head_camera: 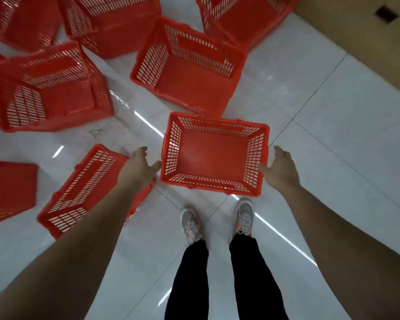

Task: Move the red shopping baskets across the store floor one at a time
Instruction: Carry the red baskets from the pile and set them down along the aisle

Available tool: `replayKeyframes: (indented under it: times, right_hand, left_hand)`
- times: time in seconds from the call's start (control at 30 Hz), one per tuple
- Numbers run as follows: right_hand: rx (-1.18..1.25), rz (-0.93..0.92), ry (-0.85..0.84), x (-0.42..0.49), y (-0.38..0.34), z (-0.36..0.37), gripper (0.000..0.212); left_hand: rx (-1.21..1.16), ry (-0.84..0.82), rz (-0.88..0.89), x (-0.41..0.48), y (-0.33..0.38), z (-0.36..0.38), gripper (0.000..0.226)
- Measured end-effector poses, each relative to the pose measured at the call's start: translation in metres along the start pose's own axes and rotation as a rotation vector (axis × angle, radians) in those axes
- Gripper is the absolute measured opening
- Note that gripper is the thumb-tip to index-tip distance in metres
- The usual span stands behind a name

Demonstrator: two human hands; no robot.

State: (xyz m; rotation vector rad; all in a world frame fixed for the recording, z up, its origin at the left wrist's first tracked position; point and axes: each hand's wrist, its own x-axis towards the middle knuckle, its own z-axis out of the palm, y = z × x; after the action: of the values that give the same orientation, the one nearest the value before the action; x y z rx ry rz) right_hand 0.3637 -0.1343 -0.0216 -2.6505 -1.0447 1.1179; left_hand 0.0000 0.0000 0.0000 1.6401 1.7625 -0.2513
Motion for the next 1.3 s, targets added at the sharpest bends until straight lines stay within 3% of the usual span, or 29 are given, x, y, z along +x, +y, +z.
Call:
replayKeyframes:
  times: [0.2, 0.3, 0.43, 0.6, 0.83, 1.1, 1.3]
  right_hand:
    - [0.075, 0.193, 0.021, 0.087, 0.076, 0.098, 0.080]
    - [0.181, 0.129, 0.092, 0.119, 0.101, 0.135, 0.067]
    - [0.316, 0.053, 0.164, 0.139, 0.118, 0.166, 0.048]
    - [0.281, 0.064, 0.182, 0.135, 0.117, 0.145, 0.048]
    - [0.286, 0.021, 0.250, 0.057, 0.037, 0.005, 0.042]
    - [0.290, -0.285, 0.158, -0.086, -0.090, -0.157, 0.036]
    - [0.235, -0.581, 0.045, -0.188, -0.187, -0.216, 0.049]
  left_hand:
    - [-0.015, 0.023, -0.083, 0.095, -0.032, 0.109, 0.082]
    - [-0.038, 0.109, -0.085, 0.135, -0.049, 0.155, 0.080]
    - [-0.078, 0.179, -0.083, 0.167, -0.061, 0.194, 0.055]
    - [-0.082, 0.226, -0.128, 0.159, -0.063, 0.186, 0.034]
    - [-0.256, 0.293, -0.155, 0.041, -0.017, 0.066, 0.040]
    - [-0.457, 0.553, -0.302, -0.181, 0.003, -0.099, 0.038]
    - [-0.629, 0.815, -0.529, -0.364, -0.018, -0.153, 0.035]
